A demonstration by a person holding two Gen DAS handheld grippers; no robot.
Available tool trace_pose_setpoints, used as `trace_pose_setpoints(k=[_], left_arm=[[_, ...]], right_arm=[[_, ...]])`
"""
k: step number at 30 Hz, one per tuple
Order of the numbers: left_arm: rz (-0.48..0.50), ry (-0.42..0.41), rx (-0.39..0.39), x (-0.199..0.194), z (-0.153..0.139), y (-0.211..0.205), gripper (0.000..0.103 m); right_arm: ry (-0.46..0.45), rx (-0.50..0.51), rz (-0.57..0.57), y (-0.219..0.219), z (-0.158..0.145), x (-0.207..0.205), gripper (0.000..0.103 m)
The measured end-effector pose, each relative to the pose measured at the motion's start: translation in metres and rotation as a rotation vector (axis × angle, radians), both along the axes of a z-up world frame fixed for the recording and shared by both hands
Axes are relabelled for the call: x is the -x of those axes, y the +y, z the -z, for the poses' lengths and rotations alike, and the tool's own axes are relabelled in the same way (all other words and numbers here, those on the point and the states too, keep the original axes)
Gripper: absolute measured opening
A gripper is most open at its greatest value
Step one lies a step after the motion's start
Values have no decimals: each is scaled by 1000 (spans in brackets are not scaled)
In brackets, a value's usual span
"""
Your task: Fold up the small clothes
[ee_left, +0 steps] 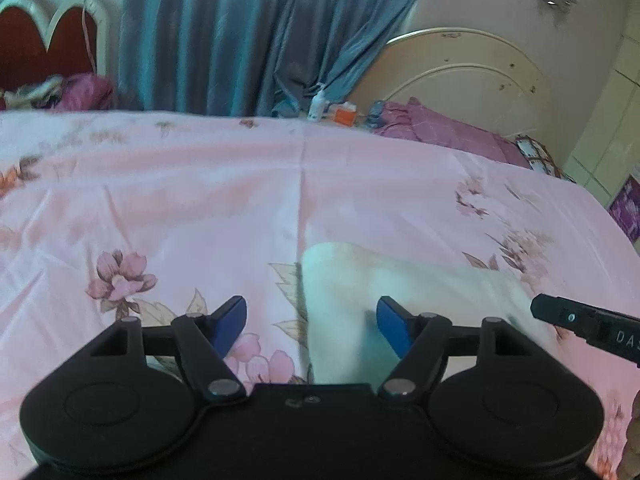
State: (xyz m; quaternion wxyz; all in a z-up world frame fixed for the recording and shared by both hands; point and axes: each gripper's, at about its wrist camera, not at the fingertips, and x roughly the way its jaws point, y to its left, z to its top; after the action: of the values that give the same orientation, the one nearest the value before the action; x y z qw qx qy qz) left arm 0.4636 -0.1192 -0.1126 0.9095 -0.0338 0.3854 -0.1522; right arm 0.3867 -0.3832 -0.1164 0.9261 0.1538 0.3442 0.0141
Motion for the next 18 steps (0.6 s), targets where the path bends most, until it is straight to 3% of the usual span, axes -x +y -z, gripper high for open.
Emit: trace_pose_setpoints(k=[9, 12, 18], left_arm=[[44, 18, 9, 43, 1, 0, 72], [58, 23, 1, 53, 7, -2, 73], [56, 31, -20, 53, 13, -4, 73]], right_arm=[[6, 63, -72, 20, 6, 46, 38], [46, 98, -74, 21, 19, 50, 38], [90, -25, -14, 5, 31, 41, 38]])
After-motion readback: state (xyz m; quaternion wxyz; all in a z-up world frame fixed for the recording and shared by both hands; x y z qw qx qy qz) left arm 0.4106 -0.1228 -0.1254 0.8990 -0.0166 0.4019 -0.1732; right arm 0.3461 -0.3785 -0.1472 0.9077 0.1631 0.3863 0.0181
